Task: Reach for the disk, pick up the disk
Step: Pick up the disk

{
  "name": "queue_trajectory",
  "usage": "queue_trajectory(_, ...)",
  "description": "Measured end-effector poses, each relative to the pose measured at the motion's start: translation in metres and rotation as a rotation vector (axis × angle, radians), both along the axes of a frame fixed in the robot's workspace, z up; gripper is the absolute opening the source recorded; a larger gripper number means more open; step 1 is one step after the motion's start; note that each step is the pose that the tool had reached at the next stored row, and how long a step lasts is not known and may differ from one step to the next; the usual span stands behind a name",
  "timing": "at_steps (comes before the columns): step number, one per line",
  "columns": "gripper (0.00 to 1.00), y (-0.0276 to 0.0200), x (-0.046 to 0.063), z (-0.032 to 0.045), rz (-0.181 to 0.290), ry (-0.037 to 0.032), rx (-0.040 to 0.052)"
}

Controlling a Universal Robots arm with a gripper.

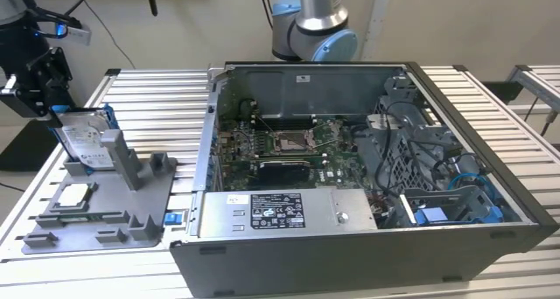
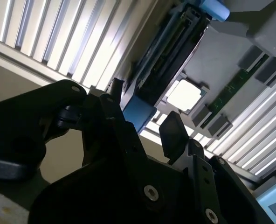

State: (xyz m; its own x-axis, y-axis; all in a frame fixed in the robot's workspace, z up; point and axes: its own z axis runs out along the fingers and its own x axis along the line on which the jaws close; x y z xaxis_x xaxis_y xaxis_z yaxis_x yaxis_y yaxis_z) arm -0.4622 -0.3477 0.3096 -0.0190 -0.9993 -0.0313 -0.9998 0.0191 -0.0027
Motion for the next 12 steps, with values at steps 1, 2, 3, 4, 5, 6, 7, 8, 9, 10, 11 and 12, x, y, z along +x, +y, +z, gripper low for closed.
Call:
queue_trajectory(1,1.0,0.0003,0.0,-0.0019,0.0,-0.0001,0.0)
queue_trajectory(2,1.0,0.0005,0.0,-0.0037,0.0,-0.0001,0.0)
queue_trajectory(3,1.0,0.0007,0.0,-0.0056,0.0,-0.0001,0.0)
queue_trajectory(4,1.0,0.0007,0.0,-0.0073,0.0,-0.0002,0.0001)
queue_trajectory(5,1.0,0.0008,0.0,-0.0091,0.0,-0.0001,0.0)
queue_trajectory(6,1.0,0.0009,0.0,-0.011,0.0,0.0,0.0)
queue_trajectory(7,1.0,0.0009,0.0,-0.0127,0.0,-0.0001,0.0)
queue_trajectory(8,1.0,0.001,0.0,-0.0145,0.0,0.0,0.0)
queue_trajectory(9,1.0,0.001,0.0,-0.0164,0.0,-0.0001,0.0)
queue_trajectory(10,1.0,0.0011,0.0,-0.0182,0.0,-0.0001,0.0)
queue_trajectory(11,1.0,0.0011,0.0,-0.02,0.0,0.0,0.0)
queue_trajectory(12,1.0,0.0011,0.0,-0.0216,0.0,0.0001,-0.0001)
